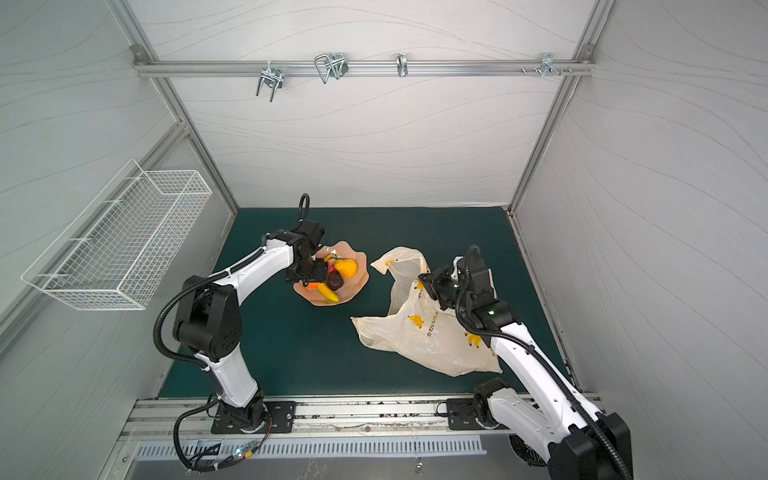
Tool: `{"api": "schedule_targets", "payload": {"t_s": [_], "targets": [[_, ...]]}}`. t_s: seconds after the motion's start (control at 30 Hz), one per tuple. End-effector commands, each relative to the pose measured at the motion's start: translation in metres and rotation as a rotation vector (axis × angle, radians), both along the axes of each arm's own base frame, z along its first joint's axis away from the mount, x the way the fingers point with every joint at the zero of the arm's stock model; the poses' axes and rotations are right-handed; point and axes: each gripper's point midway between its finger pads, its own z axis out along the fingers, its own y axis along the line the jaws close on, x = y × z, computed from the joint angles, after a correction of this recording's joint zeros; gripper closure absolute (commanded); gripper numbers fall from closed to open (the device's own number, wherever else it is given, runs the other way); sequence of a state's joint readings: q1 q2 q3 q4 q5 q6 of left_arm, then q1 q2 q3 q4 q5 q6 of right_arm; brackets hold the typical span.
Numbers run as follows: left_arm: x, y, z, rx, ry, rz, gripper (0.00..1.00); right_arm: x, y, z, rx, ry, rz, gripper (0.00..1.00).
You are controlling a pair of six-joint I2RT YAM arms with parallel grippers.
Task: Place the fruits into the plastic bag
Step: 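Lower the left gripper into the bowl and grasp the orange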
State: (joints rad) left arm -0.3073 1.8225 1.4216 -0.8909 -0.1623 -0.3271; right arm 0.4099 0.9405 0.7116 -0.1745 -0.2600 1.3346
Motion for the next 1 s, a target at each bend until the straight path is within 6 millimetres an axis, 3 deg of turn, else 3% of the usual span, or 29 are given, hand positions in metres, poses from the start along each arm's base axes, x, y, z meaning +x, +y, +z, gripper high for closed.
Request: {"api": "schedule_targets", "payload": {"t_s": [0.0,0.43,0.83,0.97], "targets": [[0.02,0.006,0.004,0.027,-0.031,0.009,0.23,-0.003,-0.002,0.008,0.012,-0.008,-0.003,1.0],[0.016,0.008,-0.019,0.042,0.013,0.016,0.28,-0.003,-0.003,0.006,0.009,-0.007,-0.011,1.0],[0.011,0.009,-0.027,0.04,0.031,0.014,0.4,-0.003,-0.004,0.005,0.005,-0.003,-0.013,1.0],[0.01,0.009,-0.021,0.037,0.015,0.014,0.47,-0.002,-0.004,0.005,0.005,-0.003,-0.015,1.0]]}}
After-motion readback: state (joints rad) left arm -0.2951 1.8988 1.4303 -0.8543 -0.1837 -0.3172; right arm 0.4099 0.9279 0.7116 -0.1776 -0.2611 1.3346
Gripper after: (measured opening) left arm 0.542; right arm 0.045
